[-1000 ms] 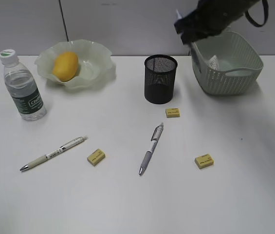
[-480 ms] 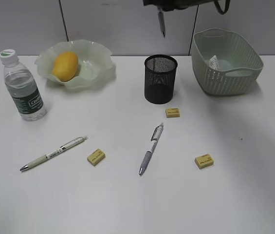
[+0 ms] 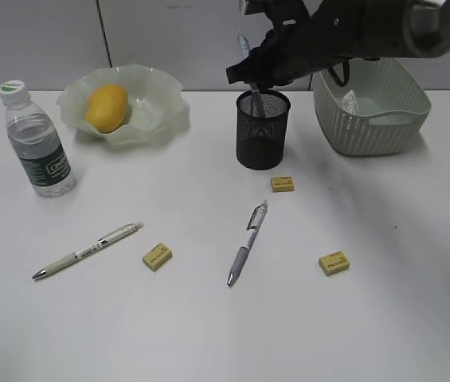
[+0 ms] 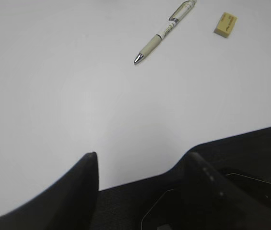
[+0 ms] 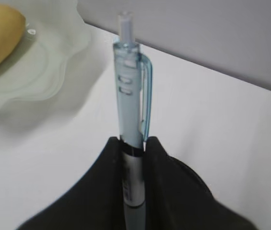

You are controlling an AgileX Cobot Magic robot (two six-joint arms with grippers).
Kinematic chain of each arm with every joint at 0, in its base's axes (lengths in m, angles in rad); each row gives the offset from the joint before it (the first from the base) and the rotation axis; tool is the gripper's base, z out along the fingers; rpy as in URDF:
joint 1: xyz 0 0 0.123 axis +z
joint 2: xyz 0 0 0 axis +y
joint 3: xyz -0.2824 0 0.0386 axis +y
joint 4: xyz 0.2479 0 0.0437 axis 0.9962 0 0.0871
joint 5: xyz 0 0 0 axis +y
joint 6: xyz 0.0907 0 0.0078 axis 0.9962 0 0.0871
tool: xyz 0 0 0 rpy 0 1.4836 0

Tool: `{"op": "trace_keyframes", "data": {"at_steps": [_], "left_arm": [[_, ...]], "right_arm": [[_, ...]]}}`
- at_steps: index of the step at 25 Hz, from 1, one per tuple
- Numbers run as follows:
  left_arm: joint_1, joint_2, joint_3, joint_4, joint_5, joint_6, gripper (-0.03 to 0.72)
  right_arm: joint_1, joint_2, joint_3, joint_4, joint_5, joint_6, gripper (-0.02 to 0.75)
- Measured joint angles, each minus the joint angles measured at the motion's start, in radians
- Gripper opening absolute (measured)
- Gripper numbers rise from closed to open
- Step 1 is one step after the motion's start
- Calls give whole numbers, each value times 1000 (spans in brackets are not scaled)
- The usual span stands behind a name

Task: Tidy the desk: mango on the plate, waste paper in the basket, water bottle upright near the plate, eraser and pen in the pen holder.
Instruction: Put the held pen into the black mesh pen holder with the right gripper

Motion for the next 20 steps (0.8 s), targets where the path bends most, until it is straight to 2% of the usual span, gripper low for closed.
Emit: {"op": "trace_keyframes", "data": {"at_steps": [4,6,10,13,20], "left_arm": [[0,0,0,0,0,0,427],[0,0,0,1,0,0,427],[0,0,0,1,0,0,427],[0,0,0,1,0,0,427],[0,0,0,2,0,0,427]], "right_arm": [[0,12,0,2,18,0,127],[0,12,0,2,24,0,161],[0,12,0,2,29,0,342],[0,10,0,2,56,0,441],[0,-54,-38,-42,251,0,471]]}}
